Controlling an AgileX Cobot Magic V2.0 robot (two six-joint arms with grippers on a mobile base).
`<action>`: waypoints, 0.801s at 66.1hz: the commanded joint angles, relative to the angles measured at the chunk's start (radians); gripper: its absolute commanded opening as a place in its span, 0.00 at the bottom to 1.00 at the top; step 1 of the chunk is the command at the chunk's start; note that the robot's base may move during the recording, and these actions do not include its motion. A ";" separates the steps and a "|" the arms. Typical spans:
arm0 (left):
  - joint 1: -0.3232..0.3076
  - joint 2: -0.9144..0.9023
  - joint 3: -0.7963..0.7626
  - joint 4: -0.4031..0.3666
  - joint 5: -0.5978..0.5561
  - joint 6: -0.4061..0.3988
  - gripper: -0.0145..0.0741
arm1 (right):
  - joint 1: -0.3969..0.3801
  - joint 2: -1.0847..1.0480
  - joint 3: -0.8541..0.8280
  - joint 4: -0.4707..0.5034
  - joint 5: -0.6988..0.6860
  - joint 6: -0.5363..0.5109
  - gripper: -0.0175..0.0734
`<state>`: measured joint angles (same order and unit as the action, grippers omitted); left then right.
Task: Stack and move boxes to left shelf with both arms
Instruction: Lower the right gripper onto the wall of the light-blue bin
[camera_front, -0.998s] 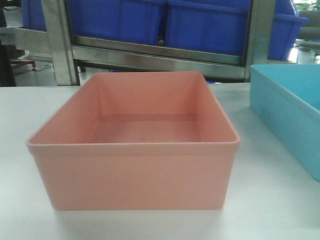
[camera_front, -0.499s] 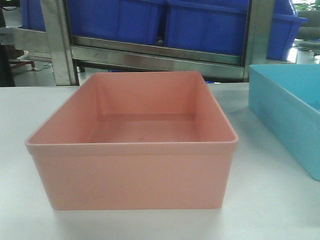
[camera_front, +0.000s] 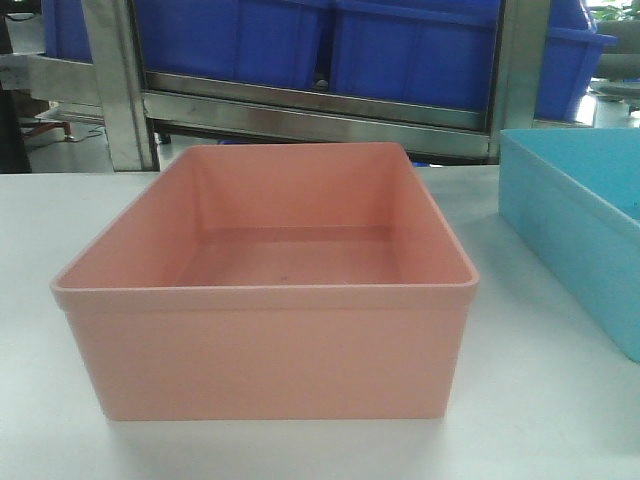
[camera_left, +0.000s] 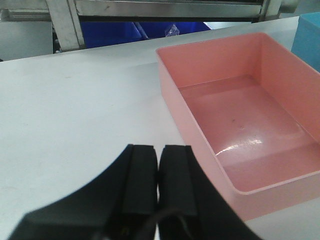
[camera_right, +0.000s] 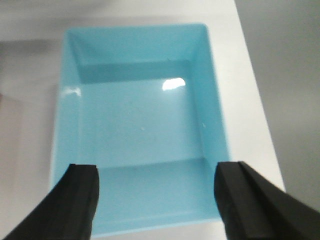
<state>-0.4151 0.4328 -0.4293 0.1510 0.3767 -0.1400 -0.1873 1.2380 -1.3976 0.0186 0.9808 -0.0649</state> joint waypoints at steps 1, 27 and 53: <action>-0.007 0.001 -0.028 0.008 -0.086 0.000 0.15 | -0.077 0.038 -0.074 -0.007 0.018 -0.064 0.77; -0.007 0.001 -0.028 0.025 -0.093 0.000 0.15 | -0.179 0.318 -0.120 0.030 -0.080 -0.379 0.77; -0.007 0.001 -0.028 0.025 -0.093 0.000 0.15 | -0.271 0.608 -0.256 0.256 -0.137 -0.580 0.77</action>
<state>-0.4151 0.4328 -0.4293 0.1695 0.3694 -0.1400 -0.4531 1.8422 -1.5908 0.2079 0.8967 -0.5743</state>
